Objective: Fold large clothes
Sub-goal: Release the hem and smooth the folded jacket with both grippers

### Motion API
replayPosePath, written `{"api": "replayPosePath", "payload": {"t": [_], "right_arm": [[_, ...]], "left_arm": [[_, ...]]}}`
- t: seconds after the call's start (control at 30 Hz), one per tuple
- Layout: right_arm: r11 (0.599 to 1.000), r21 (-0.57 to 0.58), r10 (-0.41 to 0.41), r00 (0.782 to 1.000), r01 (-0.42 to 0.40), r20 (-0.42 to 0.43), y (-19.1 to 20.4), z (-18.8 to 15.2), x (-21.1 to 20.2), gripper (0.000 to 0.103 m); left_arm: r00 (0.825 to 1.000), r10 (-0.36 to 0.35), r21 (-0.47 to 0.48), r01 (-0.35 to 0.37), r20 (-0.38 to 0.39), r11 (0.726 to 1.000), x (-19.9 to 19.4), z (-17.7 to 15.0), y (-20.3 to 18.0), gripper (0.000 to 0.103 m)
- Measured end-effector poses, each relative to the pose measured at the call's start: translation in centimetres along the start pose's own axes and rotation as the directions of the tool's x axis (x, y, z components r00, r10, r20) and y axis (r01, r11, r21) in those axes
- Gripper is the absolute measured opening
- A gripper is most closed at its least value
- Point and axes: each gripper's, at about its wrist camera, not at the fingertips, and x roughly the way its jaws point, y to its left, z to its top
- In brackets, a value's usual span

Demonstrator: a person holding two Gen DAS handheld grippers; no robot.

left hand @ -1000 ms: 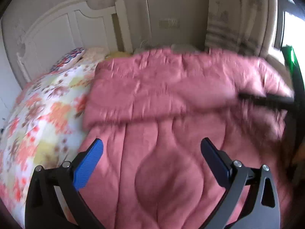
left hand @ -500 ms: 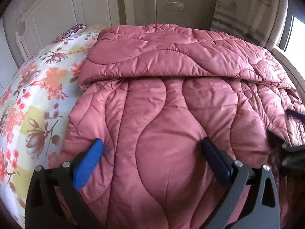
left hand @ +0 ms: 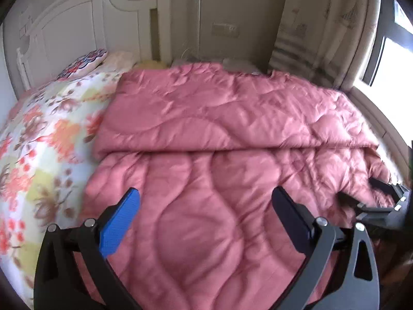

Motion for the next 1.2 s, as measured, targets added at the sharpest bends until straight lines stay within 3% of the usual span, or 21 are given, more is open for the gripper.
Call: {"api": "replayPosePath", "payload": {"t": [0.07,0.23,0.33,0.43,0.5,0.6,0.63,0.67,0.7,0.8,0.9,0.97,1.03,1.07,1.13,1.2], "right_arm": [[0.999,-0.029,-0.040,0.999,0.039,-0.036,0.5,0.2,1.0,0.099],[0.999,-0.035,-0.034,0.999,0.033,-0.035,0.8,0.4,1.5,0.099],[0.999,-0.035,-0.034,0.999,0.033,-0.041,0.4,0.0,1.5,0.099],[0.998,-0.048,-0.032,0.998,0.030,-0.046,-1.4,0.3,2.0,0.098],[0.996,-0.018,-0.088,0.996,0.088,-0.025,-2.8,-0.3,0.4,0.098],[0.981,0.109,-0.162,0.987,0.163,-0.018,-7.2,-1.5,-1.0,0.098],[0.967,0.180,-0.175,0.984,0.178,-0.036,-9.2,-2.1,-0.9,0.098],[0.956,0.241,-0.160,0.986,0.168,-0.054,-10.7,-2.4,-0.7,0.099],[0.941,0.324,-0.084,0.995,0.096,-0.049,-12.5,-2.9,-0.6,0.098],[0.919,0.359,-0.153,0.986,0.164,-0.058,-13.3,-3.1,-0.5,0.098],[0.969,0.224,-0.122,0.989,0.101,0.085,-10.5,-2.6,-2.5,0.098],[0.997,0.078,-0.038,0.991,0.028,0.129,-7.4,-2.7,-3.6,0.098],[0.997,-0.069,0.052,0.994,-0.045,0.097,-4.5,-3.1,-3.6,0.098],[0.992,-0.118,0.055,0.996,-0.047,0.068,-3.3,-3.4,-3.2,0.098],[0.979,-0.204,0.018,0.998,-0.029,-0.052,-1.3,-4.6,-0.4,0.098],[0.985,-0.167,0.030,0.999,-0.036,-0.040,-1.9,-4.4,-0.2,0.099]], "left_arm": [[0.993,0.056,0.078,-0.048,-0.108,0.996,3.6,-1.2,-1.8,0.101],[0.994,0.037,0.056,-0.032,-0.107,0.998,4.2,-1.4,-1.4,0.101],[0.995,0.060,0.041,-0.057,-0.080,0.998,3.5,-1.8,-0.1,0.101],[0.984,0.171,-0.051,-0.173,-0.045,0.984,1.9,-3.0,3.2,0.101],[0.988,0.143,-0.169,-0.152,-0.063,0.974,1.4,-3.8,6.3,0.101],[0.993,0.107,-0.352,-0.120,-0.057,0.928,0.9,-4.9,10.5,0.101],[0.995,0.091,-0.374,-0.098,-0.037,0.922,0.7,-4.9,10.9,0.101],[0.993,0.113,-0.370,-0.122,-0.046,0.921,0.9,-4.9,10.8,0.101],[0.987,0.146,-0.345,-0.161,-0.068,0.925,1.2,-4.8,10.2,0.101],[0.976,0.218,-0.226,-0.212,0.002,0.951,-0.1,-4.5,7.5,0.100],[0.990,0.109,-0.060,-0.104,0.090,0.993,-2.6,-5.2,2.9,0.101],[0.993,0.061,0.069,-0.068,0.097,0.995,-3.2,-5.9,-0.3,0.101],[0.995,0.085,0.215,-0.096,0.057,0.972,-2.2,-7.2,-3.6,0.101],[0.994,0.110,0.273,-0.107,0.006,0.956,-0.7,-7.8,-4.8,0.101],[0.991,0.133,0.283,-0.129,0.003,0.950,-0.5,-7.9,-5.3,0.101],[0.994,0.104,0.255,-0.091,-0.034,0.963,0.0,-7.8,-4.6,0.101]]}}
